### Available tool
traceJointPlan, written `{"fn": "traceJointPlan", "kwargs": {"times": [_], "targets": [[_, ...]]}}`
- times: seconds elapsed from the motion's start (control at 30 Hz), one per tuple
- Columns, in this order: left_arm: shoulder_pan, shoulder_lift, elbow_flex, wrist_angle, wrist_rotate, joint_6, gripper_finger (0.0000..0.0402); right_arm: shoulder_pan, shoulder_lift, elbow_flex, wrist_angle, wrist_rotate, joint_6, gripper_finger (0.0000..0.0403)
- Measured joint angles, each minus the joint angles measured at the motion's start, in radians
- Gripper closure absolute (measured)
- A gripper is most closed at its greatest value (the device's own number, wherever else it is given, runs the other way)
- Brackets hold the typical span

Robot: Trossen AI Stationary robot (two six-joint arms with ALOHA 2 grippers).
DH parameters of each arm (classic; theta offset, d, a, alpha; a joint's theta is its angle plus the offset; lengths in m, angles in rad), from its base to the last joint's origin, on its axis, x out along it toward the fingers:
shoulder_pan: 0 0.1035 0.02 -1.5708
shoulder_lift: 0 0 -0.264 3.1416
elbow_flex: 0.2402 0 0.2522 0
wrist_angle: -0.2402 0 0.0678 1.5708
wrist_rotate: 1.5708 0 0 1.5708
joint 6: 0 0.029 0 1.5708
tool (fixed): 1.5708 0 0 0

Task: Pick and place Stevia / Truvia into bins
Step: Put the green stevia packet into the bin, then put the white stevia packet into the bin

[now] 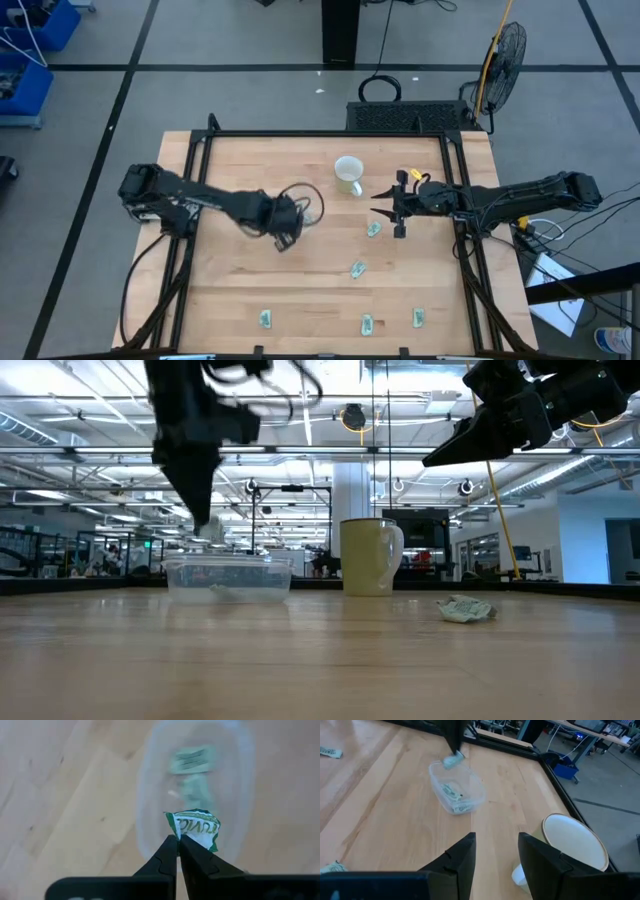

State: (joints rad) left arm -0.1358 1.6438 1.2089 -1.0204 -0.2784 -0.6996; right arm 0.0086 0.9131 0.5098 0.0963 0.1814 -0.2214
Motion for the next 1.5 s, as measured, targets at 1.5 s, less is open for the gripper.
{"fn": "traceJointPlan", "kwargs": {"times": [1.5], "targets": [[-0.076, -0.006, 0.025, 0.21, 0.165, 0.147, 0.0325, 0.0, 0.353, 0.0, -0.127, -0.046, 0.076, 0.0261]]}}
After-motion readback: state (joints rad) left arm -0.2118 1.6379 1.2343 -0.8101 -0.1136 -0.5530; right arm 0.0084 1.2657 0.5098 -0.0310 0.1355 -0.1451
